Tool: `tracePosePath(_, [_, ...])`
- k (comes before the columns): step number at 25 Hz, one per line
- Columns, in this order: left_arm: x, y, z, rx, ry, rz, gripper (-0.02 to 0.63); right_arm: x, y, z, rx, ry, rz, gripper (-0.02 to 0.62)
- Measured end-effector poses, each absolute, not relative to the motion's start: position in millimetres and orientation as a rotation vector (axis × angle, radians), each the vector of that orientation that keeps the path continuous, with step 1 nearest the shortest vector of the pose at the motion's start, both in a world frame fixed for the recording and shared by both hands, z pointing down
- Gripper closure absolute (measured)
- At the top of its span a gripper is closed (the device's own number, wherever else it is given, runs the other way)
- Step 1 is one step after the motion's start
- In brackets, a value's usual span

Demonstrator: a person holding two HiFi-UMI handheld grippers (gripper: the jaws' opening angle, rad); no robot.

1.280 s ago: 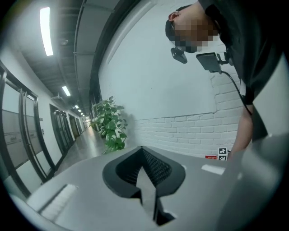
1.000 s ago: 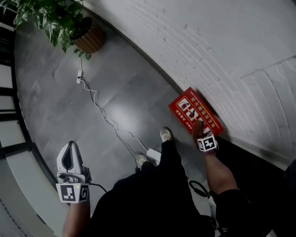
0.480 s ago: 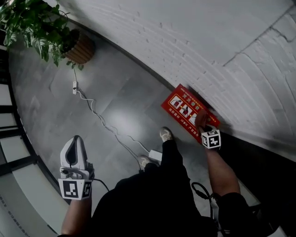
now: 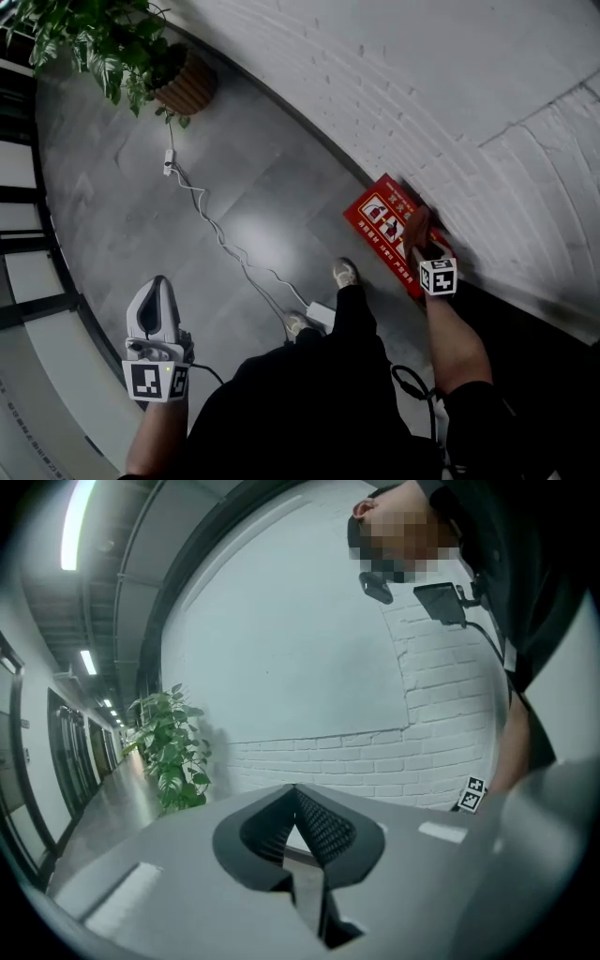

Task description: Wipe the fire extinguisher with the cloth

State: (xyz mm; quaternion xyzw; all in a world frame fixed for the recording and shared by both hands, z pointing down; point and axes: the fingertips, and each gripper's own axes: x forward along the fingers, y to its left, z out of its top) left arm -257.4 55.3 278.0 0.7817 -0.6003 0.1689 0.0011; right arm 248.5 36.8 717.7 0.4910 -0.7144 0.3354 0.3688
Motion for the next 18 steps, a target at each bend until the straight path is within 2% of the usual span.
tracePosePath(1, [-254.2, 53.5, 277.9, 2.47, -1.871, 0.52, 0.606, 253.8, 42.6, 713.7, 1.288, -1.83, 0.872, 0.382])
tracePosePath(5, [-237.0, 36.1, 273.2, 2.557, -1.806, 0.442, 0.606, 267.9, 42.6, 665.3, 1.471, -1.927, 0.805, 0.371])
tracePosePath(7, [-218.4, 24.3, 278.1, 2.604, -1.734, 0.407, 0.606, 266.7, 33.5, 610.1, 1.607, -2.049, 0.684, 0.444])
tracePosePath(9, [-186.9, 9.0, 285.9, 2.663, -1.626, 0.364, 0.606, 261.4, 32.0, 549.4, 1.715, -2.133, 0.571, 0.588])
tracePosePath(15, [-73.9, -31.9, 271.6, 2.867, -1.314, 0.099, 0.606, 254.7, 41.2, 381.0, 1.931, -2.298, 0.267, 0.594])
tracePosePath(18, [-38.5, -39.0, 265.8, 2.941, -1.2, 0.036, 0.606, 252.6, 47.0, 349.8, 1.914, -2.334, 0.171, 0.594])
